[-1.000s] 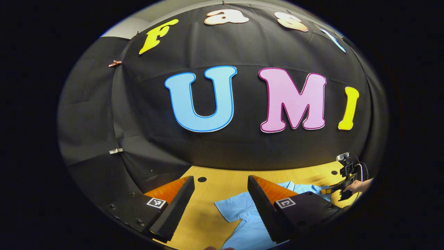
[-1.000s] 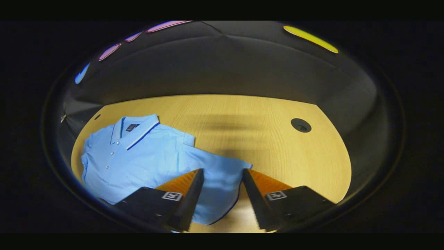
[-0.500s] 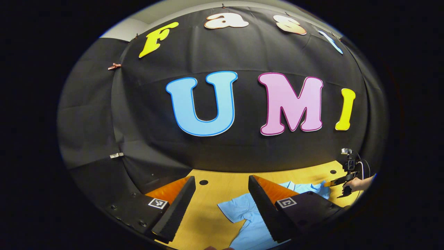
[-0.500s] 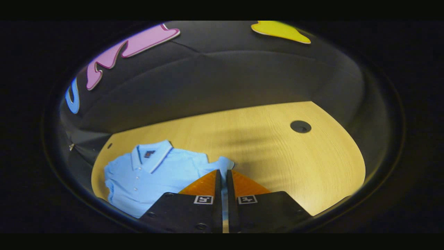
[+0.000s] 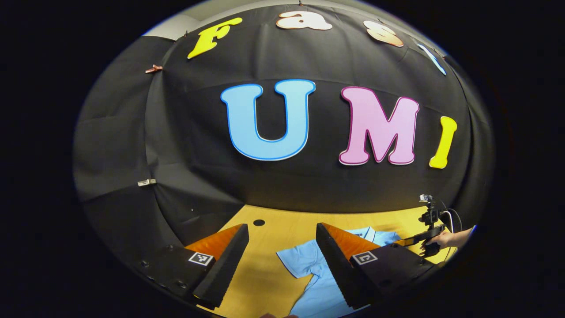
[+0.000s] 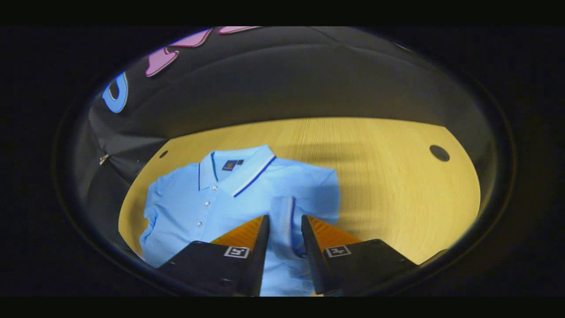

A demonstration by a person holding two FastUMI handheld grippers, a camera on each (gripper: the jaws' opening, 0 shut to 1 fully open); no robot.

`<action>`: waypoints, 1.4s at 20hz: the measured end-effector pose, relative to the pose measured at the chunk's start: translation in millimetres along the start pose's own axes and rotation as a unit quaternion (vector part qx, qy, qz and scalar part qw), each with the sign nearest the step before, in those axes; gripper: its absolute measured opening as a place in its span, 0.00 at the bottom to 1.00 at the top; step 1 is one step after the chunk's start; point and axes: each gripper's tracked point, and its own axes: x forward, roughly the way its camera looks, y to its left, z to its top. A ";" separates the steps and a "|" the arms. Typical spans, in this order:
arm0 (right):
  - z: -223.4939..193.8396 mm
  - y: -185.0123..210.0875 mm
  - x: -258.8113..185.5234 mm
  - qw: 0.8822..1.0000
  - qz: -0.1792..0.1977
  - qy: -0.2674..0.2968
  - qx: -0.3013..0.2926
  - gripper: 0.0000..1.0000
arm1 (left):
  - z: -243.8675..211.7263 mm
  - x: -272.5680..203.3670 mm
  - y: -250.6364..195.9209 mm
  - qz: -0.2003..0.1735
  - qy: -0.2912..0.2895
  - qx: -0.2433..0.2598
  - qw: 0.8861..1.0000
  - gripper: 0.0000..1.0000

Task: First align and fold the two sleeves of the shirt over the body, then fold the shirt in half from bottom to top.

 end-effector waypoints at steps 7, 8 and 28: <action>48.3 11.6 -76.2 0.996 0.004 -0.093 -0.010 0.91 | -62.1 72.3 -9.6 -0.040 0.069 -0.040 0.996 0.99; 51.8 12.7 -93.5 0.994 0.007 -0.107 -0.001 0.91 | -75.0 88.8 -9.4 -0.040 0.081 -0.035 0.995 0.99; -20.0 -73.4 -200.3 0.989 -0.055 -0.125 0.047 0.98 | -267.4 238.7 -26.7 0.019 0.351 -0.023 0.936 0.67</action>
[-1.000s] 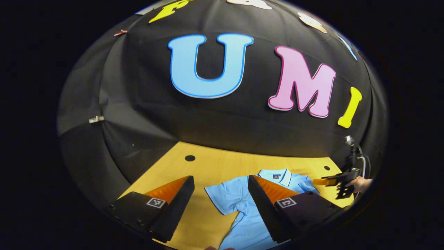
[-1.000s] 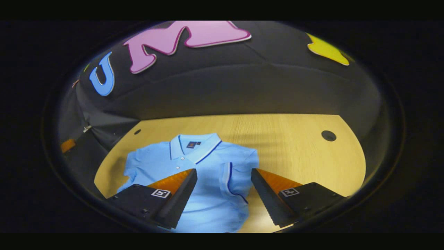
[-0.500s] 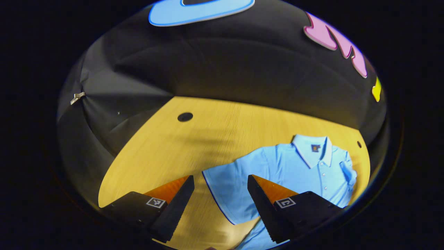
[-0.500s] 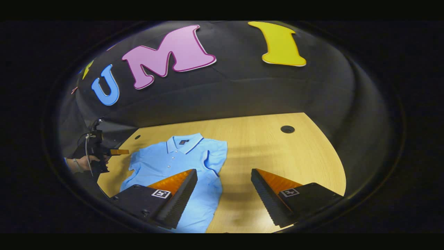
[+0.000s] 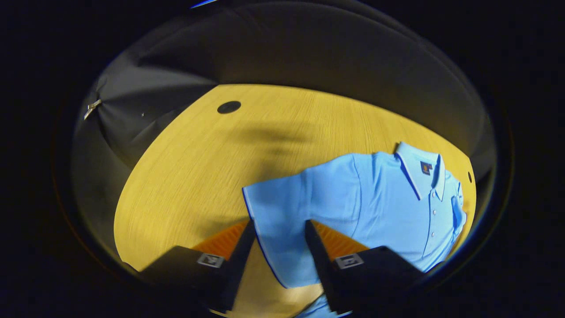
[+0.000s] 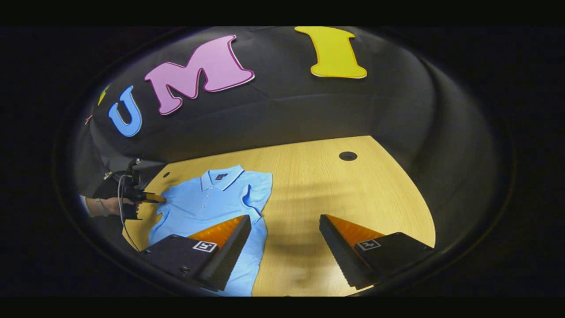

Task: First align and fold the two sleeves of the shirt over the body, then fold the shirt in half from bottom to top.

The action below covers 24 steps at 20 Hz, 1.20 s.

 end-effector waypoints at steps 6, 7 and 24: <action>-3.7 0.0 2.7 1.000 0.011 0.004 -0.011 0.98 | 8.4 -11.1 -29.9 -0.026 -0.020 0.041 0.999 0.06; -3.1 -0.1 1.5 1.000 0.010 0.004 -0.011 0.98 | 17.1 -19.2 -36.6 -0.041 -0.038 0.037 0.998 0.07; -11.2 5.0 -5.7 0.999 0.019 0.019 -0.027 0.98 | -47.4 -81.8 -109.3 -0.131 -0.049 0.186 0.973 0.89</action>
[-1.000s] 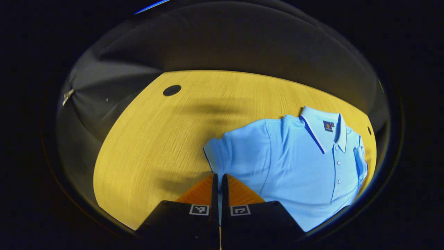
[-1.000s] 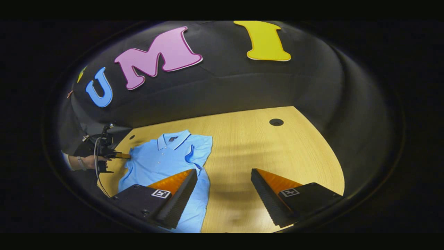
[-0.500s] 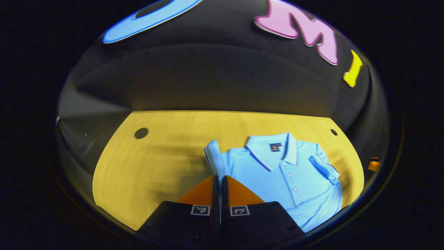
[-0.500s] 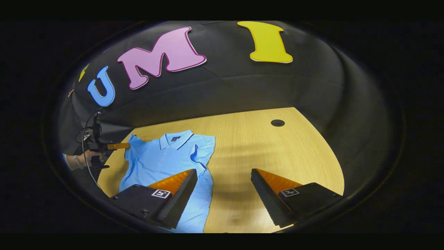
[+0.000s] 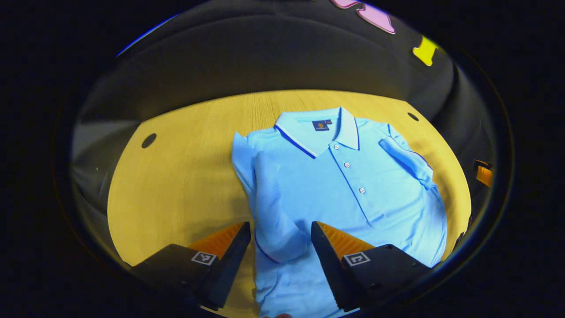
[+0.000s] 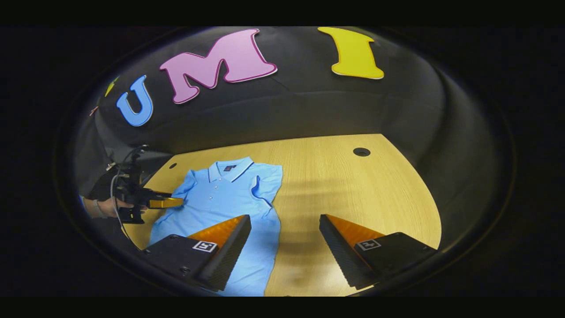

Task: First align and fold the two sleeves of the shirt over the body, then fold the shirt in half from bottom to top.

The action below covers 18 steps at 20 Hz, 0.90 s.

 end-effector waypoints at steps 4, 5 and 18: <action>-17.3 26.7 -9.5 1.000 0.008 0.004 0.014 0.98 | -13.7 -83.6 16.4 -0.011 -0.042 -0.068 0.997 0.92; -23.4 37.1 -13.4 1.000 0.015 0.009 0.019 0.98 | -35.3 -105.0 21.4 -0.017 -0.031 -0.091 0.995 0.94; -148.3 82.6 -95.8 0.996 0.012 0.087 0.033 0.91 | -222.4 -175.2 -10.8 -0.086 0.119 -0.132 0.980 0.98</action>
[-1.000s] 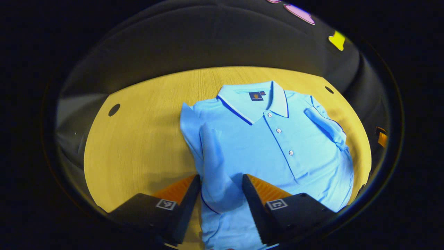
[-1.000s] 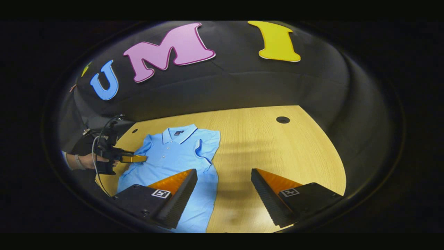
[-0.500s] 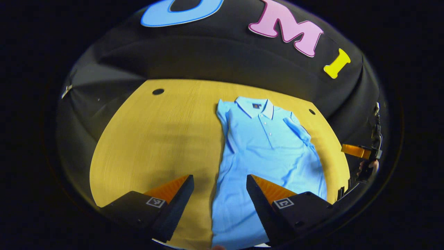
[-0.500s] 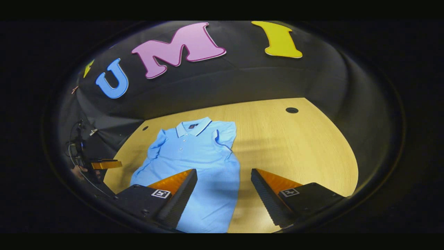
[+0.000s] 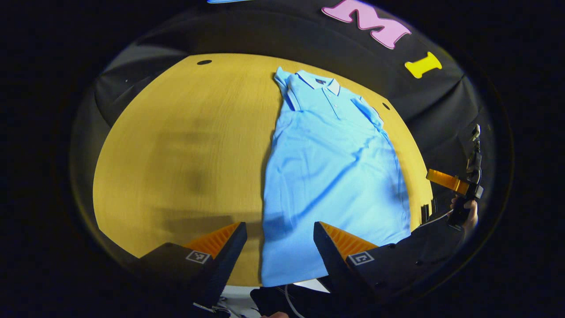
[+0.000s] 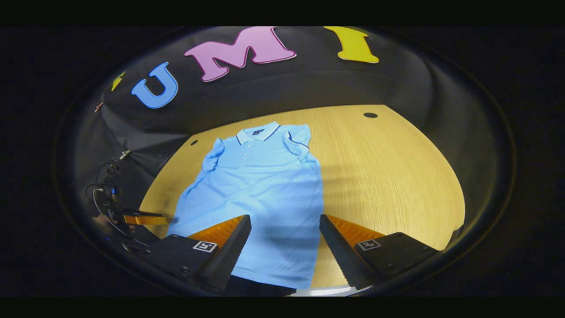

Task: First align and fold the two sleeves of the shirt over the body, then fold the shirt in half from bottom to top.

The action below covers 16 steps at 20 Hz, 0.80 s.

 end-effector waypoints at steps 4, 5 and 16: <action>-53.5 -12.5 -16.2 0.999 -0.027 0.039 0.017 0.98 | -21.7 3.5 -9.4 -0.007 0.014 0.016 1.000 0.98; -65.9 -15.1 -17.1 0.998 -0.031 0.049 0.023 0.91 | -26.0 3.9 -9.8 -0.006 0.018 0.017 1.000 0.98; -129.5 -17.0 -14.1 0.982 -0.044 0.168 0.077 0.96 | -58.0 4.0 -14.8 0.002 0.064 -0.018 0.998 0.98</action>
